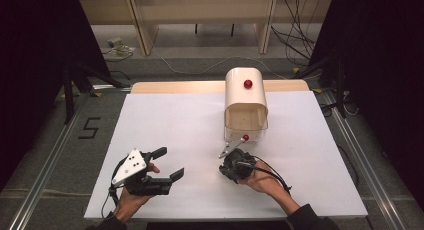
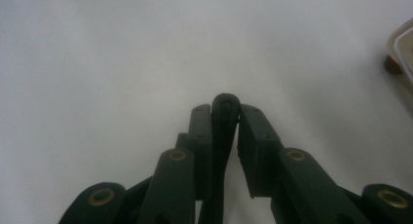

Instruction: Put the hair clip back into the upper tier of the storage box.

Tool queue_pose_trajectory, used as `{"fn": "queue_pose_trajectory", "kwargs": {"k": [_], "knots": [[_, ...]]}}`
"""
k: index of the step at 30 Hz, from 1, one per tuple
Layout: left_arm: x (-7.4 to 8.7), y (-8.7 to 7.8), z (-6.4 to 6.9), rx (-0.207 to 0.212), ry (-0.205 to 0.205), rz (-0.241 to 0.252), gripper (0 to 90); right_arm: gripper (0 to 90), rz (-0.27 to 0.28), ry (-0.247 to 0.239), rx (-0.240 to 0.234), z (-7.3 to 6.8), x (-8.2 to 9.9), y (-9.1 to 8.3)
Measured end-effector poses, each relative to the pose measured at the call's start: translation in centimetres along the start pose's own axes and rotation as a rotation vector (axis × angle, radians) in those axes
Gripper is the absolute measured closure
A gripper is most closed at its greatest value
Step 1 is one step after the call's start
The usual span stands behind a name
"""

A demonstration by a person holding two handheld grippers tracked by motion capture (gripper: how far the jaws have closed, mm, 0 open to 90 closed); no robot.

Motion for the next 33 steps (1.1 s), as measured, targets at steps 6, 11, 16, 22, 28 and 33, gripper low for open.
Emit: {"fn": "queue_pose_trajectory", "kwargs": {"k": [6,11,16,22,28,33], "knots": [[0.0,0.0,0.0,-0.001,0.0,0.0,12.2,76.9,0.074,0.005,-0.002,0.0,-0.4,-0.6],[0.0,0.0,0.0,-0.001,0.0,0.0,12.2,77.0,0.142,0.021,-0.005,0.0,-0.8,-1.2],[0.0,0.0,0.0,-0.001,0.0,0.0,12.2,76.9,0.187,0.028,0.0,0.0,-1.1,-1.8],[0.0,0.0,0.0,0.0,-0.002,0.0,12.2,76.9,0.235,0.022,0.009,-0.2,-1.7,-2.7],[0.0,0.0,0.0,0.001,-0.003,0.0,12.2,76.9,0.269,0.021,0.017,-0.3,-2.2,-3.7],[0.0,0.1,0.0,0.001,-0.003,-0.001,12.2,76.9,0.285,0.027,0.016,-0.3,-2.4,-4.3]]}}
Point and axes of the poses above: each handheld gripper's, and its own axes: y roughly forward along the jaws, x roughly out of its underside, z roughly to its right, the point moved 5 cm from there along y, roughly forward along the jaws, and after that the axes turned 5 degrees about -x, right-handed, at the moved point
